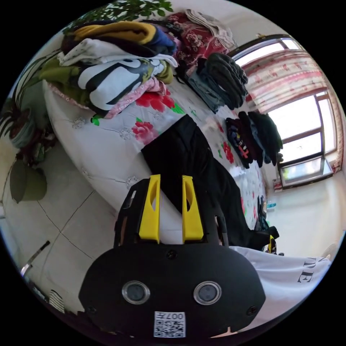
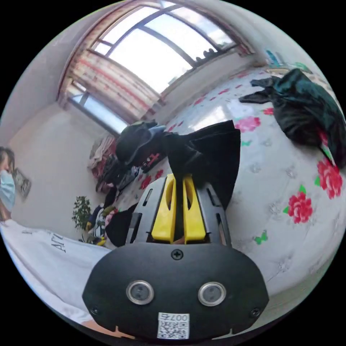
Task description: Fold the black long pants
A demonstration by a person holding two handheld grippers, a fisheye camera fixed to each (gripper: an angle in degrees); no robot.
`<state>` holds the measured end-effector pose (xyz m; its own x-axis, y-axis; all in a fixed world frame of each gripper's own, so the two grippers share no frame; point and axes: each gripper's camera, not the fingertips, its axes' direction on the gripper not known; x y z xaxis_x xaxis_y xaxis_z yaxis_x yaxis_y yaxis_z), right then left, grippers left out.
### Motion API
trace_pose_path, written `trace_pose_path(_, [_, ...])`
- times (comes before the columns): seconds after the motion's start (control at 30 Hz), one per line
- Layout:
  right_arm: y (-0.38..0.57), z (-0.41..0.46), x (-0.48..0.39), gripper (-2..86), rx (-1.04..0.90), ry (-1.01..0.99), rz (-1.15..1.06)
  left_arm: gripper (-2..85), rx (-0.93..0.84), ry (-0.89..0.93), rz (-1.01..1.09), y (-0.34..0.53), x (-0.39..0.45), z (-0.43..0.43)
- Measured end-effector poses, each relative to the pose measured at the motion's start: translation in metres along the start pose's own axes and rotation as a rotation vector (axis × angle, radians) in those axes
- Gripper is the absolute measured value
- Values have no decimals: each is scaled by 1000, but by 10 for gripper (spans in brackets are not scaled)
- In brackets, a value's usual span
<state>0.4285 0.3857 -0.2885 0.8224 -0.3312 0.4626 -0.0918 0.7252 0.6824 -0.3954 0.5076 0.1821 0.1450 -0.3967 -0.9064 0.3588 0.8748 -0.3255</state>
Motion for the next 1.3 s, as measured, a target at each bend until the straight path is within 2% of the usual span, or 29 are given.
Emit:
trace_pose_path(0.03, [-2,32,-51,10,-77,-19,-158,98,11,22,-21,-5,-8,-1])
trace_pose_path(0.07, [0,49,-75,11,-119,-35,-227,109,18,40,-38,-10,-15,1])
trace_pose_path(0.13, [23,132,-151,16,-326,-125,-404,122,26,63,-61,-19,-24,7])
trace_pose_path(0.23, [81,256,-204,26,-620,-192,-419,136,11,112,-112,-36,-39,29])
trace_pose_path(0.33, [126,335,-230,32,-795,-153,-408,141,16,139,-145,-50,-50,47])
trace_pose_path(0.5, [129,359,-244,41,-725,-176,-335,139,8,177,-125,-70,-46,65])
trace_pose_path(0.67, [116,364,-231,47,-645,-117,-274,132,51,284,-243,-77,-52,77])
trace_pose_path(0.77, [115,364,-225,57,-582,-84,-266,155,113,270,-167,-76,-35,73])
trace_pose_path(0.9, [121,377,-206,68,-559,-92,-193,181,6,250,-159,-97,-13,110])
trace_pose_path(0.93, [121,381,-203,70,-560,-97,-188,172,1,263,-173,-107,-5,121])
trace_pose_path(1.0, [118,386,-200,72,-556,-92,-195,133,-12,176,-216,-120,8,134])
trace_pose_path(1.03, [114,387,-196,74,-548,-89,-198,93,-20,175,-221,-128,18,141])
trace_pose_path(1.1, [106,383,-189,75,-519,-82,-193,69,37,287,-183,-136,40,139])
trace_pose_path(1.2, [94,366,-161,77,-446,-44,-147,64,70,345,112,-150,123,126])
trace_pose_path(1.27, [88,353,-136,77,-399,-23,-95,63,25,395,411,-154,215,123])
trace_pose_path(1.3, [84,342,-117,78,-367,-12,-51,63,8,415,489,-153,239,123])
